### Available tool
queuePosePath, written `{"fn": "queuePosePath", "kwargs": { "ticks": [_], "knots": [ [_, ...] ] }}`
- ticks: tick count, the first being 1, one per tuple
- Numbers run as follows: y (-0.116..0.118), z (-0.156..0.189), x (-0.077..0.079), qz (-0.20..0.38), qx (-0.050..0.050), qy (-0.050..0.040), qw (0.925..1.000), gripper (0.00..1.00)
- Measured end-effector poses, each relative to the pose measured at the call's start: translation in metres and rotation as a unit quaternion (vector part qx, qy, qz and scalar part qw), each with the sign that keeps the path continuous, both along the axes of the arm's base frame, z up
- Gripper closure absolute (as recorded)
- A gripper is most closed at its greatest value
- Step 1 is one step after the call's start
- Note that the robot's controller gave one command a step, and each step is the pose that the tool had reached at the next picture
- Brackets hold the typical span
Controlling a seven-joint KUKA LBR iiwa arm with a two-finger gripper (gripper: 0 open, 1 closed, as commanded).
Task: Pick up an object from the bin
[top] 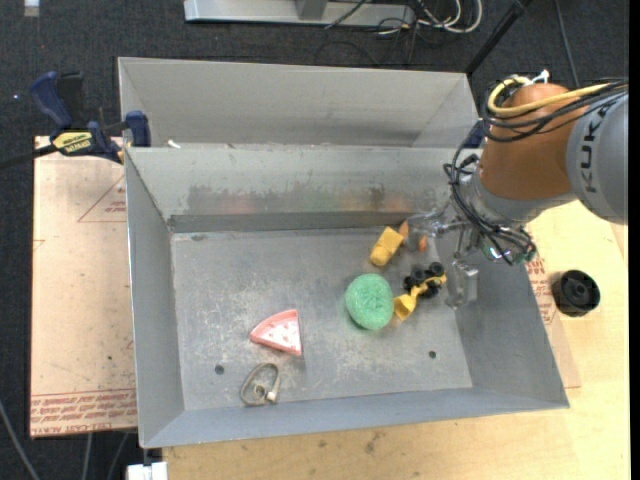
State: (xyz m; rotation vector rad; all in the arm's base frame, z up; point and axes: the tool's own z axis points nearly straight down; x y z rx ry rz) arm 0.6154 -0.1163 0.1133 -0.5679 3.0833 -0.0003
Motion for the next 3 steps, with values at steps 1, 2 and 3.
{"fn": "queuePosePath", "kwargs": {
  "ticks": [1, 2, 3],
  "knots": [
    [-0.007, 0.013, -0.014, -0.057, 0.001, 0.0026, 0.9984, 0.0],
    [-0.014, -0.04, -0.002, -0.004, 0.0, 0.0012, 1.0, 0.0],
    [-0.018, -0.043, -0.013, -0.08, 0.001, 0.0014, 0.9968, 1.0]
  ]
}}
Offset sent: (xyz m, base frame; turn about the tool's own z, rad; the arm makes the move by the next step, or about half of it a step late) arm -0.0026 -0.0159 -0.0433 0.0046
